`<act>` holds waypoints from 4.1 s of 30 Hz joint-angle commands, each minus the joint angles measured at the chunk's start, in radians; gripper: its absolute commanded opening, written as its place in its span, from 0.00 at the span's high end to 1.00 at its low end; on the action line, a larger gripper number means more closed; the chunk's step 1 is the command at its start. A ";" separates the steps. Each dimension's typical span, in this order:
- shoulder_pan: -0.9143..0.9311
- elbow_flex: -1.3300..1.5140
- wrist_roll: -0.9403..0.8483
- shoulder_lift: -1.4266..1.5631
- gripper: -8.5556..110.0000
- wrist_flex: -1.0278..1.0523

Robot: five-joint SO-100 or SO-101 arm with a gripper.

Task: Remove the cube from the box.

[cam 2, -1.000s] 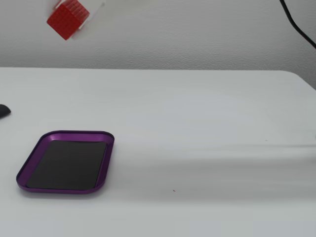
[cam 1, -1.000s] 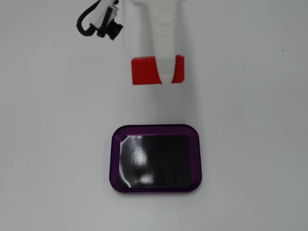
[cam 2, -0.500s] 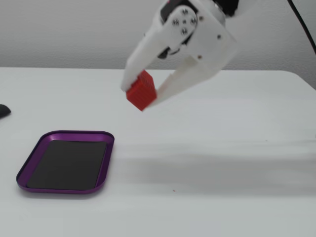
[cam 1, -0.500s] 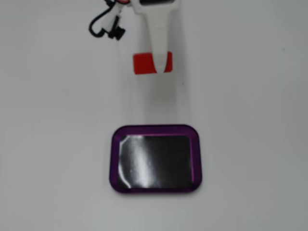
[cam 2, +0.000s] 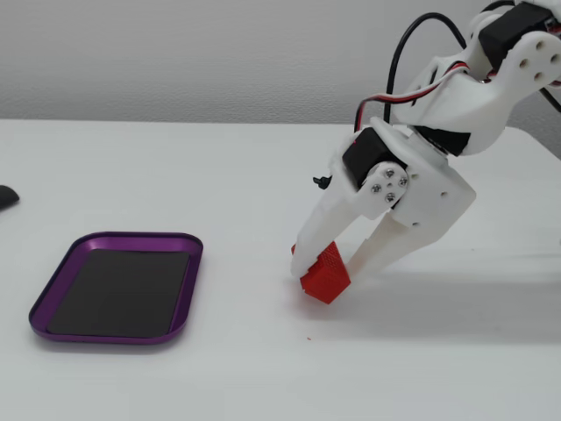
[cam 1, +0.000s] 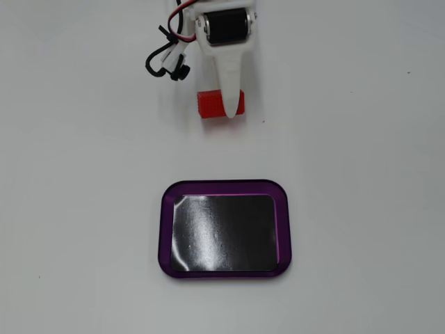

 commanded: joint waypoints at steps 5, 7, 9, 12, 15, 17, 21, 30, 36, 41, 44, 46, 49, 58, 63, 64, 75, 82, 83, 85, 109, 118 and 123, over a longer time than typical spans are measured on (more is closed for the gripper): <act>0.005 0.026 -0.008 0.038 0.93 -0.051; 0.005 0.026 -0.008 0.038 0.93 -0.051; 0.005 0.026 -0.008 0.038 0.93 -0.049; 0.003 0.026 -0.008 0.043 0.93 -0.043; 0.003 0.026 -0.008 0.048 0.93 -0.038; 0.003 0.026 -0.008 0.048 0.93 -0.037; 0.003 0.026 -0.008 0.048 0.93 -0.037; 0.003 0.028 -0.008 0.049 0.91 -0.037; 0.003 0.028 -0.006 0.051 0.80 -0.037; 0.003 0.028 -0.002 0.052 0.77 -0.037; 0.003 0.018 0.005 0.054 0.77 -0.032; 0.023 0.012 0.005 0.054 0.77 0.005; 0.086 -0.037 0.020 0.078 0.77 0.051; 0.233 -0.120 0.055 0.529 0.77 0.265; 0.222 -0.086 0.055 0.885 0.77 0.351; 0.222 -0.055 0.057 0.956 0.77 0.359; 0.218 0.321 0.245 1.266 0.77 0.377; 0.121 0.428 0.434 1.253 0.77 0.387; 0.107 0.431 0.436 1.253 0.77 0.387; 0.072 0.431 0.434 1.253 0.77 0.387; 0.009 0.431 0.293 1.252 0.93 0.443; 0.012 0.431 0.284 1.252 0.93 0.437; 0.011 0.431 0.282 1.252 0.93 0.437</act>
